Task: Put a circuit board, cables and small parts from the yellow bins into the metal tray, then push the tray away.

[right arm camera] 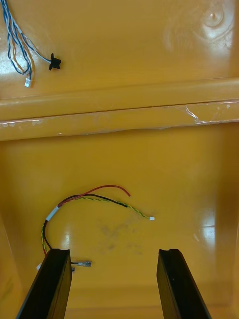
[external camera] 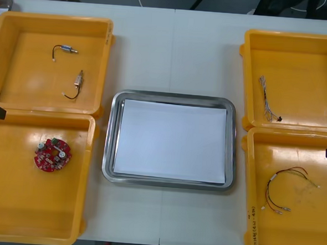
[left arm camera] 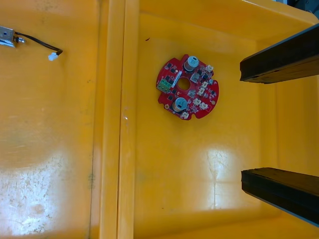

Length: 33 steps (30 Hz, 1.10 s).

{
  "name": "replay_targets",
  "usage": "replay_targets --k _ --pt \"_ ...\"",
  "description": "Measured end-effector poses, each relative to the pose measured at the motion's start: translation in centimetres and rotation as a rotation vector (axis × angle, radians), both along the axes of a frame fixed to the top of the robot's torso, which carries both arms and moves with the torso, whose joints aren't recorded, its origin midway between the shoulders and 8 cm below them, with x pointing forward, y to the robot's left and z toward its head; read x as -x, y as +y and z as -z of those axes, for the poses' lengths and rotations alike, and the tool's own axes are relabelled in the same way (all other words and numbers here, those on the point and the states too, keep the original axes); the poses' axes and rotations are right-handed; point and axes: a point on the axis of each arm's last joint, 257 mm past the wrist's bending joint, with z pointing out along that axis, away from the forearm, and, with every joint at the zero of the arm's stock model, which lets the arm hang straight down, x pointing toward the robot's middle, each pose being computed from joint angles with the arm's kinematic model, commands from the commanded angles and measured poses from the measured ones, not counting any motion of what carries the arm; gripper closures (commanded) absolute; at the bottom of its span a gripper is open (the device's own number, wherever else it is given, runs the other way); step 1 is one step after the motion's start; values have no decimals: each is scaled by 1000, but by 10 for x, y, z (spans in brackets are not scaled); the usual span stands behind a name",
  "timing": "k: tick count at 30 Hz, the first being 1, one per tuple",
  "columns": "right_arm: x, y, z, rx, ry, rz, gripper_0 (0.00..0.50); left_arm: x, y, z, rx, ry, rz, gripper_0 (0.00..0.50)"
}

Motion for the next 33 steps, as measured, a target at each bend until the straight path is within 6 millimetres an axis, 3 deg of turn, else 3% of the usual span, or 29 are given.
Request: replay_targets --k 33 --pt "0 0 0 0 0 0 0 0 0 0 0 0 0 0"
